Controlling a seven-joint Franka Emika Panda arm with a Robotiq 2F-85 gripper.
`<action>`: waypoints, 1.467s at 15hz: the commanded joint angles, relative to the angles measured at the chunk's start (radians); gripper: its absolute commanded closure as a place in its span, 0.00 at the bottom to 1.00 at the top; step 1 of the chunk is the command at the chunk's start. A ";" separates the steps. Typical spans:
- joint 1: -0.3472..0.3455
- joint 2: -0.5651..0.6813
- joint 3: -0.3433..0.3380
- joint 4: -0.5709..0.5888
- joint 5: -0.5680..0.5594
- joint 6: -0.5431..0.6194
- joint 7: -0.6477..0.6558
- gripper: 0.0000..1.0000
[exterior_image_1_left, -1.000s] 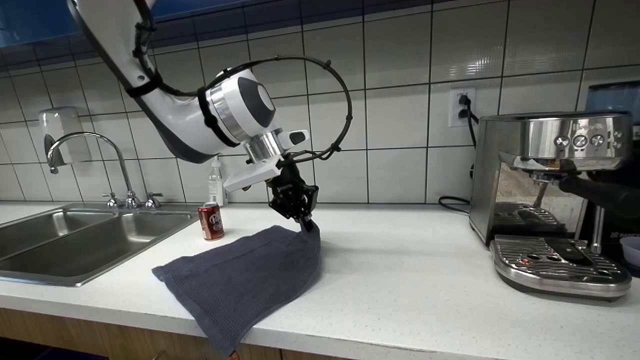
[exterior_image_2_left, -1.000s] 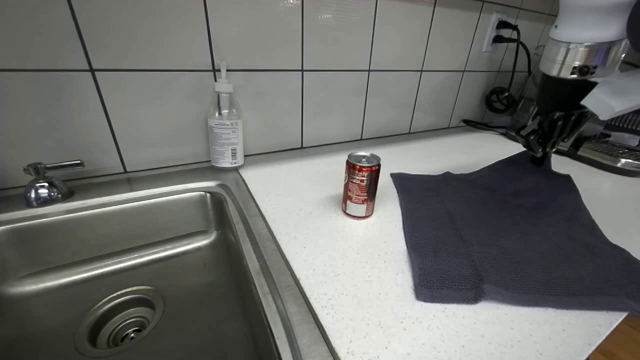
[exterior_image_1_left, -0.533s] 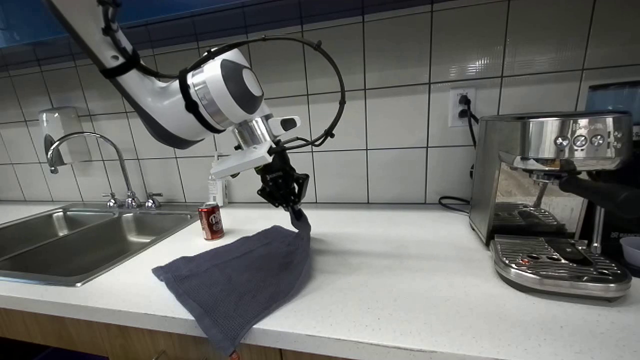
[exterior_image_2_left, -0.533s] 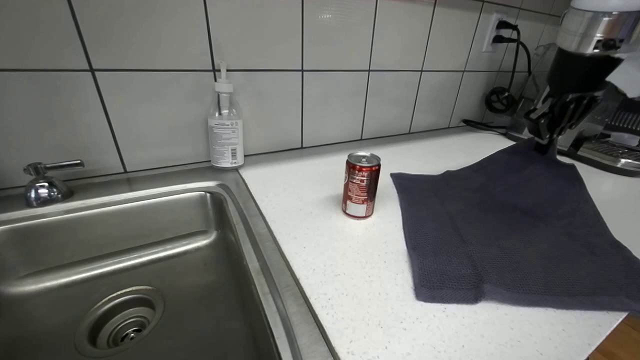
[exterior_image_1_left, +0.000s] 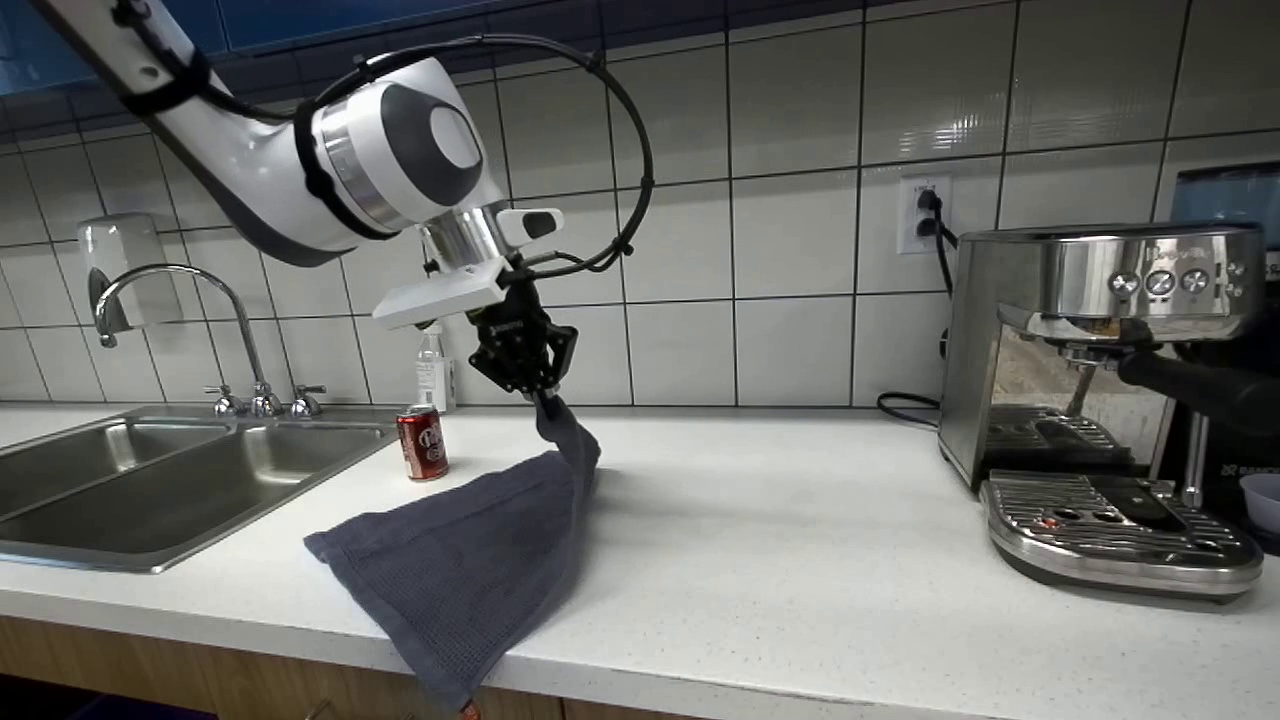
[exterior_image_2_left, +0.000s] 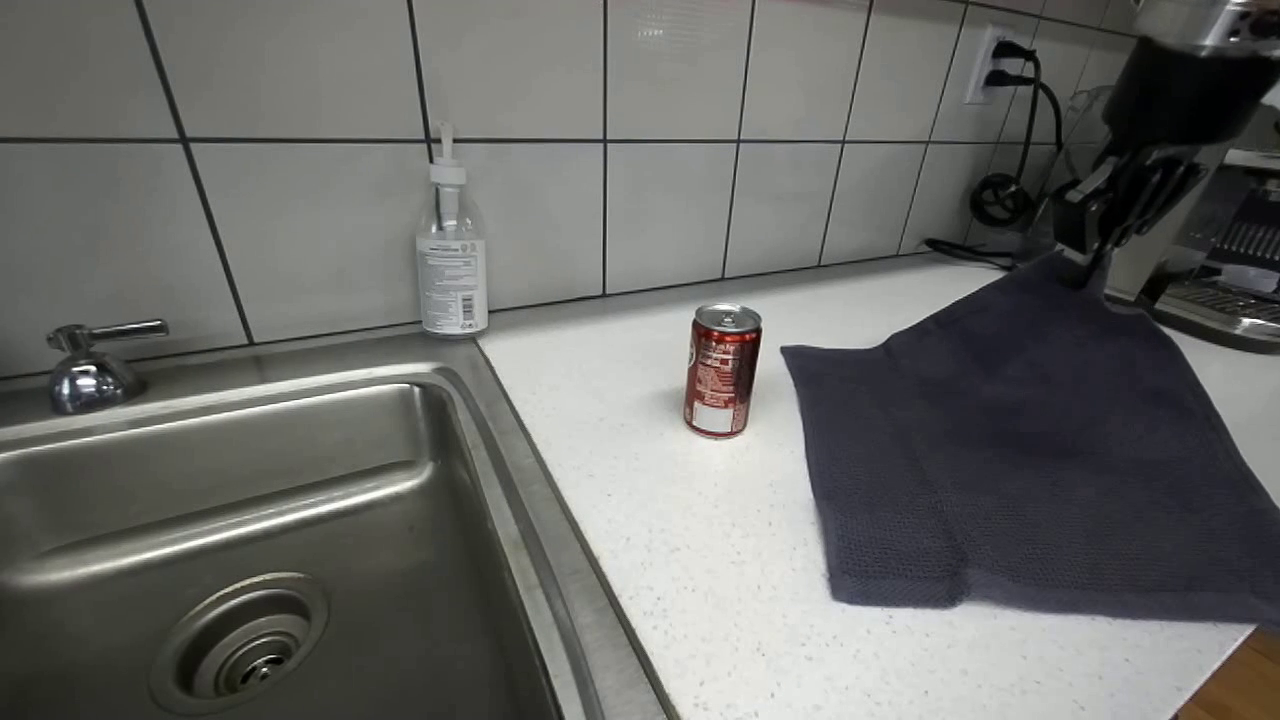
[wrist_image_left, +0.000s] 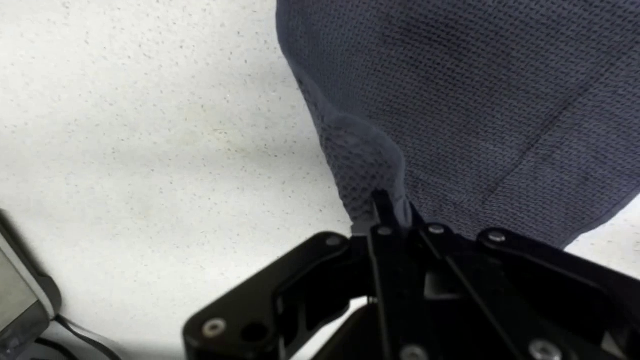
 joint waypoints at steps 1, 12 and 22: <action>0.012 -0.061 0.028 -0.040 0.073 -0.003 -0.080 0.99; 0.079 -0.090 0.064 -0.053 0.244 -0.013 -0.235 0.99; 0.120 -0.152 0.126 -0.100 0.263 -0.032 -0.188 0.99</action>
